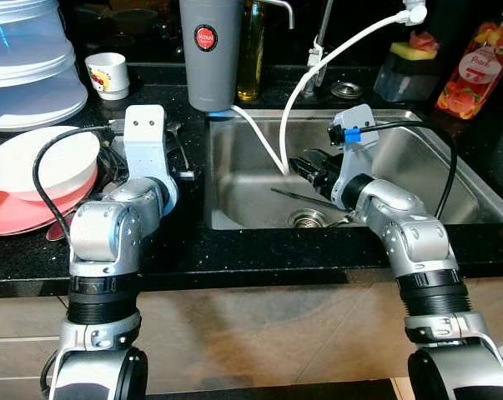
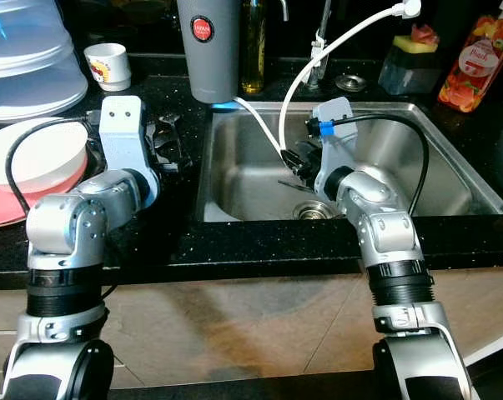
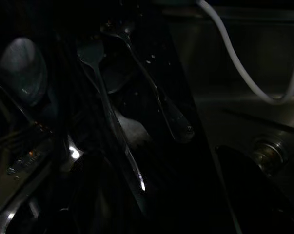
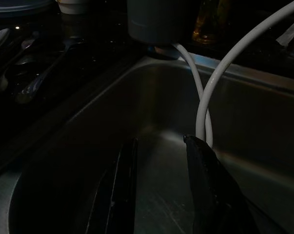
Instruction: Kitchen organization
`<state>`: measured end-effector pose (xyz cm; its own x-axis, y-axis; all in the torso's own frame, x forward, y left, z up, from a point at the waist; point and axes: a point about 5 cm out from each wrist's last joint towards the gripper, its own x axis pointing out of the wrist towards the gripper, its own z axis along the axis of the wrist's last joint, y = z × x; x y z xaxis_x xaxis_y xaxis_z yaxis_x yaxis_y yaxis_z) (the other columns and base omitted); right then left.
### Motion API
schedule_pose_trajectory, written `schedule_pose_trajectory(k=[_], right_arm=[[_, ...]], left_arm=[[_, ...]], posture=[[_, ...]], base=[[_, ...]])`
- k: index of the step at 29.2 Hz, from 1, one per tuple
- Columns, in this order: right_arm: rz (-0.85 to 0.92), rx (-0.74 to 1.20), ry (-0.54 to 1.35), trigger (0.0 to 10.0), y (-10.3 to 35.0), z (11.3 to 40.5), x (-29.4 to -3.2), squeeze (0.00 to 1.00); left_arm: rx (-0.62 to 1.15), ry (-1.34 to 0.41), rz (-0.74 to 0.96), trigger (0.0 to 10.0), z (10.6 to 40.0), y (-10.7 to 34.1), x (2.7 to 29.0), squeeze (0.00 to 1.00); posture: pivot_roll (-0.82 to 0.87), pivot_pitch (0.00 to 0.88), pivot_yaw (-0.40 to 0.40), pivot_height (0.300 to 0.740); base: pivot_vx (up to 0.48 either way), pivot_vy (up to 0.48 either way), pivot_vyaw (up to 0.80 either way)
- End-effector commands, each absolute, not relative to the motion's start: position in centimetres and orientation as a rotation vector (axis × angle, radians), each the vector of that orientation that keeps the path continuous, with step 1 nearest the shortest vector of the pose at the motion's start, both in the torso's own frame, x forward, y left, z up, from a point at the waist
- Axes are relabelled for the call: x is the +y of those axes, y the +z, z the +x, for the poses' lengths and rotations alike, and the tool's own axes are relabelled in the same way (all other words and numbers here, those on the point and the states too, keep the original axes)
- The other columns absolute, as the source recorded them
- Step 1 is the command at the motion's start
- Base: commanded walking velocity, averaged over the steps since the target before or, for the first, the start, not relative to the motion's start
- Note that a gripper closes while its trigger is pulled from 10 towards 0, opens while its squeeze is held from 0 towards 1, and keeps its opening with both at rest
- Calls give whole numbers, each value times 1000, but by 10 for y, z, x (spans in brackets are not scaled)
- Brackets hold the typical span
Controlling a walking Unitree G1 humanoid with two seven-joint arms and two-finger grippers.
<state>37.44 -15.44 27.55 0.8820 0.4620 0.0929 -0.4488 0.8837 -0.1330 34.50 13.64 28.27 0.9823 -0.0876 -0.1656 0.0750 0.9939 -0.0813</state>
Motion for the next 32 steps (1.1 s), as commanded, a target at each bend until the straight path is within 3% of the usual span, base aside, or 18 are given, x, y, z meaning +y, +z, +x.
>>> schedule_pose_trajectory(k=[1, 21, 30, 31, 32], right_arm=[[-96, -117, 467, 10000, 276, 374, -158, 0], [-90, -96, 537, 10000, 271, 370, -148, 0], [-97, -94, 545, 10000, 270, 370, -145, 0], [-97, -95, 545, 10000, 271, 370, -145, 0], [-98, -95, 544, 10000, 271, 370, -145, 0]], left_arm=[[131, -57, -42, 10000, 344, 292, 136, 0], [200, 51, 17, 10000, 343, 279, 166, 0], [251, -29, -9, 10000, 346, 264, 158, 0], [255, -42, -10, 9216, 346, 263, 156, 0], [259, -51, -13, 5922, 346, 262, 155, 0]], posture=[[17, 146, -8, 740], [22, 159, -9, 740], [18, 165, -9, 740], [17, 167, -9, 740], [17, 167, -9, 740]], base=[[0, 0, 0], [0, 0, 0], [0, 0, 0], [0, 0, 0], [0, 0, 0]])
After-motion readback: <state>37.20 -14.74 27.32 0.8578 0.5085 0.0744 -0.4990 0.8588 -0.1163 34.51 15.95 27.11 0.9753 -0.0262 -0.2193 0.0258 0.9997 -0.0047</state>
